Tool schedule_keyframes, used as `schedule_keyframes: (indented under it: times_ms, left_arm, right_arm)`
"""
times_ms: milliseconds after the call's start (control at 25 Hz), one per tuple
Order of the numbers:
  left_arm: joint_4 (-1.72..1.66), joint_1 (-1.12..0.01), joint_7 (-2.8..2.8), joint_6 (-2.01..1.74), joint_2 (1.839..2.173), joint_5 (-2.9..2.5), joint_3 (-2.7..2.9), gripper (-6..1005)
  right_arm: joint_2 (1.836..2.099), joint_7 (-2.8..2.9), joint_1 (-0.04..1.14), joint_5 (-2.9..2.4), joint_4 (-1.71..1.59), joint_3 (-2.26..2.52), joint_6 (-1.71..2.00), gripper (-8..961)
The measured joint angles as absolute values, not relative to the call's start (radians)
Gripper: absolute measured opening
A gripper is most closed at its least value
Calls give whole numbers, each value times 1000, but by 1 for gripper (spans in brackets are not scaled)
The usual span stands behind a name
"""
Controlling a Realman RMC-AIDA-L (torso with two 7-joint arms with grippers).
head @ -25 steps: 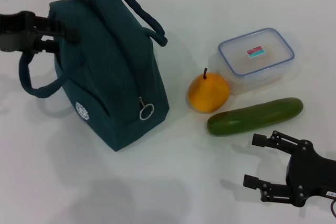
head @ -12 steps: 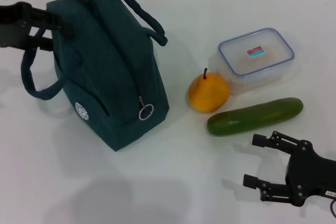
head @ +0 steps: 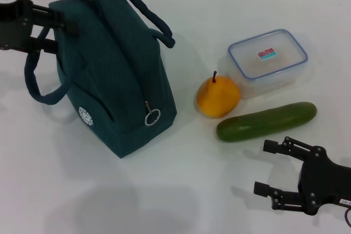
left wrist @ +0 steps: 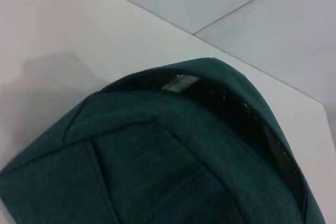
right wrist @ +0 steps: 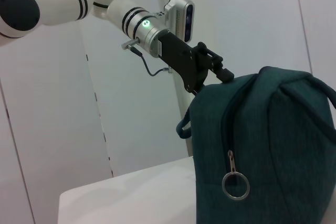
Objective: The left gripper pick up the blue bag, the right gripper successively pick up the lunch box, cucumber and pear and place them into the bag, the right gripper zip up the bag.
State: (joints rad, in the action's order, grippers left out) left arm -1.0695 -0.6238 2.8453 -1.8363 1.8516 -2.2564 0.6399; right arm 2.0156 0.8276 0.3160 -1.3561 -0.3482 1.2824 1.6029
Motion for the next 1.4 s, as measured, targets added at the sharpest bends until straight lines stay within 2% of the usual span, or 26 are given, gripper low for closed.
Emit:
schedule_keyframes:
  times_ms: [400,720,920,1120,1400]
  left_arm:
    - [-1030,-650,2850,-1836,1856,-2269,644,717]
    - [-1029,-655,2849,-1822,1874,-2307,646,630]
    - [-1029,-650,2834,-1819,1872,-2302,639,575]
    - [-1029,-644,2820,-1819,1875,-2302,638,359]
    - [-1029,-644,2806,-1819,1878,-2297,637,213]
  right_arm:
    - [2016,823,318,-1356,-339,1282,1596,856]
    - [2016,822,320,-1356,-339,1282,1593,855]
    - [2017,822,320,-1356,-339,1282,1591,856]
    - [2017,822,322,-1356,-338,1282,1591,855]
    - [2017,822,322,-1356,-337,1282,1591,855]
